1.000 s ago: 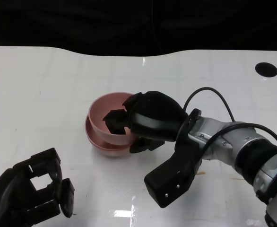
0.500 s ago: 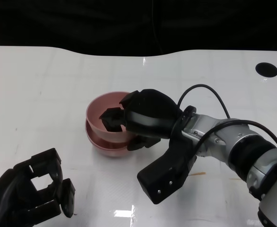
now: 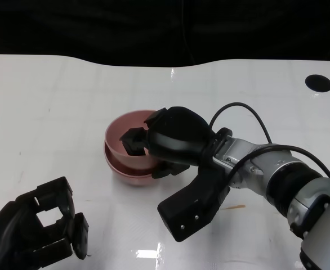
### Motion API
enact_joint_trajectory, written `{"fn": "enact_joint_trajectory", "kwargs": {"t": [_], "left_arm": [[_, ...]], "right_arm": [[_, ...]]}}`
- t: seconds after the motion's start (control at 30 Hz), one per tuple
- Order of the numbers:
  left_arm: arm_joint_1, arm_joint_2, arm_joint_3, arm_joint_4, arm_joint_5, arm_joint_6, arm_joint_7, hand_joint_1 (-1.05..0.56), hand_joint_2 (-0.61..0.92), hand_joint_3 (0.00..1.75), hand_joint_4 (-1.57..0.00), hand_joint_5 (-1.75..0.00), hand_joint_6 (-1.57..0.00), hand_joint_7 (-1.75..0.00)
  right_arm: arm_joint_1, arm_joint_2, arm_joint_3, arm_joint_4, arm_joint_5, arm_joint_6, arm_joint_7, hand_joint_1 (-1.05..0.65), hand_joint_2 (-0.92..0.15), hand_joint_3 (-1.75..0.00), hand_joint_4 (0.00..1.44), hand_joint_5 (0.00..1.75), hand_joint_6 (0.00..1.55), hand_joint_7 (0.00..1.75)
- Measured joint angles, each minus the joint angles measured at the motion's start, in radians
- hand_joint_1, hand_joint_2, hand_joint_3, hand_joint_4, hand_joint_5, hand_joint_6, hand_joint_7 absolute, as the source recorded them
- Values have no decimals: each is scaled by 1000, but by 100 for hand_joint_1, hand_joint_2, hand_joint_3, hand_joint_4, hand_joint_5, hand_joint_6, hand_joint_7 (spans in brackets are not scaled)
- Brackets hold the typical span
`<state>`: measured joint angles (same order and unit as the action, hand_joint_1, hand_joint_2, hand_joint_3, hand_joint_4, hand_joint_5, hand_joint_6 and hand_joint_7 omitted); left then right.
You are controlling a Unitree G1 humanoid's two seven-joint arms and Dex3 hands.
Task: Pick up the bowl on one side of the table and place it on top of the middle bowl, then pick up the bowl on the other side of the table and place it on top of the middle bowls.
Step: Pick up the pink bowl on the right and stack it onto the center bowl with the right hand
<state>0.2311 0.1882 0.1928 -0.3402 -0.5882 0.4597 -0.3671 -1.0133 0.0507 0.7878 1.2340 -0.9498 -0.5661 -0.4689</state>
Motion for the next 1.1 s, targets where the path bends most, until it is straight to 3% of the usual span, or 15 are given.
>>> {"fn": "enact_joint_trajectory", "kwargs": {"t": [0.1,0.17,0.33,0.4,0.43,0.47,0.5,0.53,0.6,0.73,0.9,1.1], "left_arm": [[0,0,0,0,0,-4,-3,27,91,137,-105,-175,-86,-175],[1,0,0,0,0,-4,-3,27,91,137,-105,-175,-86,-175],[1,-2,-1,0,0,-4,-3,28,92,138,-105,-175,-86,-175],[1,-2,-2,0,0,-4,-3,28,92,138,-106,-175,-87,-175],[1,-2,-2,0,0,-4,-3,28,92,138,-106,-175,-87,-175],[1,-2,-3,0,0,-4,-3,28,92,138,-106,-175,-87,-175],[1,-2,-3,0,0,-4,-3,28,92,137,-106,-175,-87,-175],[1,-2,-3,0,0,-4,-3,27,92,137,-106,-175,-87,-175],[1,-2,-4,0,0,-4,-3,27,92,137,-106,-175,-87,-175],[1,-2,-5,0,0,-4,-4,27,92,138,-106,-175,-87,-175],[1,-2,-7,0,0,-4,-4,27,91,136,-104,-175,-86,-175],[1,-2,-7,-1,0,-4,-4,27,91,134,-101,-175,-84,-175]], "right_arm": [[0,4,2,4,0,8,-4,-25,-90,-3,84,175,80,95],[0,5,5,6,-3,7,-14,-26,-91,-2,84,175,75,115],[0,8,10,12,-7,2,-25,-25,-91,-1,84,175,73,122],[0,9,10,13,-7,2,-25,-31,-92,-10,81,175,72,124],[0,9,10,13,-7,2,-25,-40,-92,-19,75,156,70,102],[0,9,10,13,-7,2,-22,-49,-92,-23,75,113,74,65],[0,9,8,13,0,2,0,-61,-92,-31,55,63,64,29],[0,10,3,14,8,3,37,-69,-92,-36,41,39,54,15],[-1,11,3,15,14,23,135,-90,-92,-48,8,8,15,3],[-1,13,16,15,6,74,241,-97,-92,-54,0,0,1,0],[2,13,29,3,-2,104,244,-104,-92,-76,0,0,0,0],[13,13,43,-6,-11,121,238,-105,-92,-79,0,0,0,0]]}}
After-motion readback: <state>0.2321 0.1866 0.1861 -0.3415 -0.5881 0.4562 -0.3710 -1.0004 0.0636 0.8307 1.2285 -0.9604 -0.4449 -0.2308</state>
